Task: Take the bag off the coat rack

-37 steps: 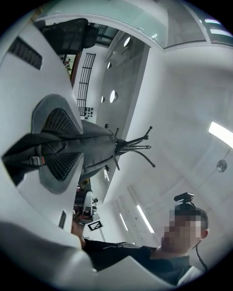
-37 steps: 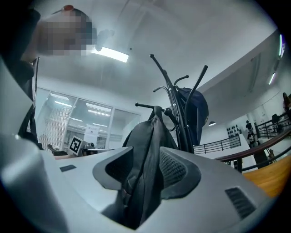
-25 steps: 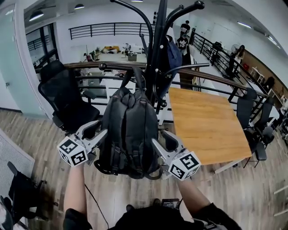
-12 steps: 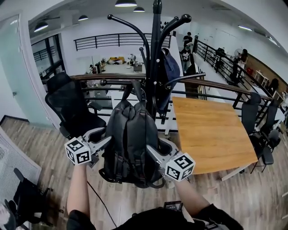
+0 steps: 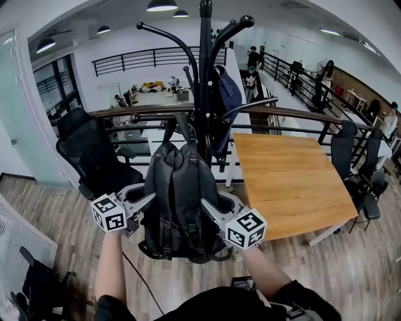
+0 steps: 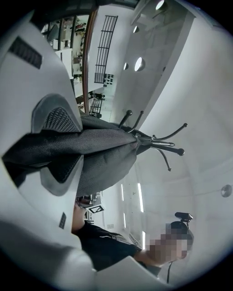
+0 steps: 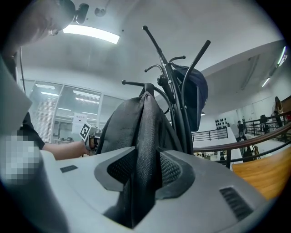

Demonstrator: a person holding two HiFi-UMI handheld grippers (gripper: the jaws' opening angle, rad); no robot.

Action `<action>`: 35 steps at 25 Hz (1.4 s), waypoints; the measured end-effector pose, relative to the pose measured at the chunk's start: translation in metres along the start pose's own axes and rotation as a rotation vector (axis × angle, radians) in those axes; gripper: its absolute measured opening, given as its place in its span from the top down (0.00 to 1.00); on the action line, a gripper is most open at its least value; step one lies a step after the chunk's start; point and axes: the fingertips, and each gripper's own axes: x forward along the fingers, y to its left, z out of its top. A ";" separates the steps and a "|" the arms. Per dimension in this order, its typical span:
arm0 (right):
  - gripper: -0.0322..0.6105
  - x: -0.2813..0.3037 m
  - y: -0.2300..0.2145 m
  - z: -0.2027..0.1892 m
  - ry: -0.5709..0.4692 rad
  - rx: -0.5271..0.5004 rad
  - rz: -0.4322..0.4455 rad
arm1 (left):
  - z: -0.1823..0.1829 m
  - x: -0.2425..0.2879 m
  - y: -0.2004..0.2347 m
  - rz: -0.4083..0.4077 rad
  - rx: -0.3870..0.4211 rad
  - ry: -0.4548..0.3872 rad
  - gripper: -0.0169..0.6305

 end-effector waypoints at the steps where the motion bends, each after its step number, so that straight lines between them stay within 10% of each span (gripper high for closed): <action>1: 0.73 -0.001 -0.001 0.000 0.001 -0.001 -0.001 | 0.000 0.001 -0.001 -0.004 -0.009 -0.004 0.73; 35: 0.87 -0.018 0.032 0.042 -0.180 0.063 0.039 | 0.042 -0.026 -0.033 -0.021 -0.008 -0.222 0.90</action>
